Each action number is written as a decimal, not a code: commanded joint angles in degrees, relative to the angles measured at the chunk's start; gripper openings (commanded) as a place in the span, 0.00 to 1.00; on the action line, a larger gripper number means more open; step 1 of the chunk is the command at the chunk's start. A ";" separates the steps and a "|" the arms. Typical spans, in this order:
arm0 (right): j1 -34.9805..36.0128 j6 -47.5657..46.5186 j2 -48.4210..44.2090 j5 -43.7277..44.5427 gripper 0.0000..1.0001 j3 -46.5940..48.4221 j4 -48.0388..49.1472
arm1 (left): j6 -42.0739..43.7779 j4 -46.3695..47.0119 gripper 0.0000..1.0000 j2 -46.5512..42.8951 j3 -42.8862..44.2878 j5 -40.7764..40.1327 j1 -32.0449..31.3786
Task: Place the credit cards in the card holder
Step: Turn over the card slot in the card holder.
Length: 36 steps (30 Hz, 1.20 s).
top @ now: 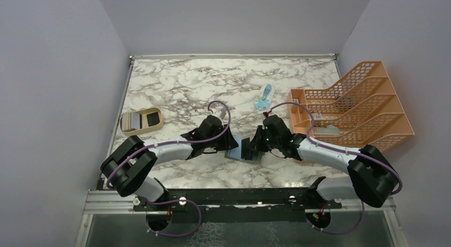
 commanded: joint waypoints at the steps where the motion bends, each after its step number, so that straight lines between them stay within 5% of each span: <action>1: -0.27 -0.72 -0.34 1.88 0.01 -0.62 0.55 | -1.78 3.65 0.36 -2.20 -0.60 4.05 0.12; 15: -0.27 -2.36 -4.89 3.46 0.01 0.41 -2.09 | -1.66 4.34 0.26 0.73 0.48 6.28 -0.23; 20: -0.27 -3.76 -7.14 5.00 0.01 2.74 -6.01 | 0.92 -0.99 0.00 1.01 2.96 3.44 -0.48; 30: -0.27 -5.64 -14.93 9.81 0.01 5.91 -15.04 | 4.10 -9.99 0.00 -5.47 6.71 -4.60 -3.05; 33: -0.27 -5.95 -16.81 12.38 0.01 6.79 -17.23 | 3.14 -6.73 0.19 -4.59 6.81 -3.09 -5.59; 36: -0.27 -6.20 -19.17 14.06 0.01 7.40 -18.90 | 1.18 -1.36 0.24 -2.72 5.97 0.41 -6.99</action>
